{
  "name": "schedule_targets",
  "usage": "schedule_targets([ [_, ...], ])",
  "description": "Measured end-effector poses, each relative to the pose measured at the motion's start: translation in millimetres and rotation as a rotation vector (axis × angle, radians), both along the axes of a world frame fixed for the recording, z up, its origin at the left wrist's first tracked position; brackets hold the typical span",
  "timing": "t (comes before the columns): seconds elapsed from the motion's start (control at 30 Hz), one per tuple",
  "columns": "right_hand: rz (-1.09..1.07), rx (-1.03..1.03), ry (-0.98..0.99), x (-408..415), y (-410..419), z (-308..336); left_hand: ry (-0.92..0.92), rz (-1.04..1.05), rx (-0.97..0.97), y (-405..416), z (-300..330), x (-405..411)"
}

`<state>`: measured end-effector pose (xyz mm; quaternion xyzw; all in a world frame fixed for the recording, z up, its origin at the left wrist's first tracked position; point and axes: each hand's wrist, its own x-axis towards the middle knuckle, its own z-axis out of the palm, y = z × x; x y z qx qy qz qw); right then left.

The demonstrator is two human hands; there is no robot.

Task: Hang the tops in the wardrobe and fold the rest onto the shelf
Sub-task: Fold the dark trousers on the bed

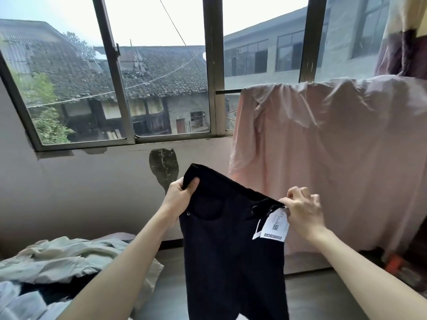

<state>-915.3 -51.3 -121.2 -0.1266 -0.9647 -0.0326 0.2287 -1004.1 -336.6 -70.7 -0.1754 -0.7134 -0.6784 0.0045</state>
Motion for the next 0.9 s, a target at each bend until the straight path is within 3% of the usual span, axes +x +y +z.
schedule_targets([
  [0.1,0.114,-0.003,0.196,-5.9,-14.9,26.7,0.015,-0.065,-0.019,-36.0,5.1,-4.2],
  [0.2,0.359,0.053,0.365,-7.9,-28.7,42.7,-0.013,-0.173,0.001,-68.7,6.5,-8.5],
  [0.33,0.751,-0.015,0.389,-11.9,-60.8,61.9,-0.051,-0.276,0.006,-86.5,9.7,-8.4],
  [0.53,1.119,0.004,0.449,-6.5,-136.8,80.7,-0.057,-0.394,0.075,-66.5,9.1,2.1],
  [0.7,1.177,-0.043,0.56,-5.9,-170.2,98.9,-0.086,-0.589,0.226,-71.9,22.7,11.5],
  [0.9,1.238,-0.042,0.591,-16.0,-180.2,107.0,-0.148,-0.642,0.29,-84.5,27.4,15.7],
])
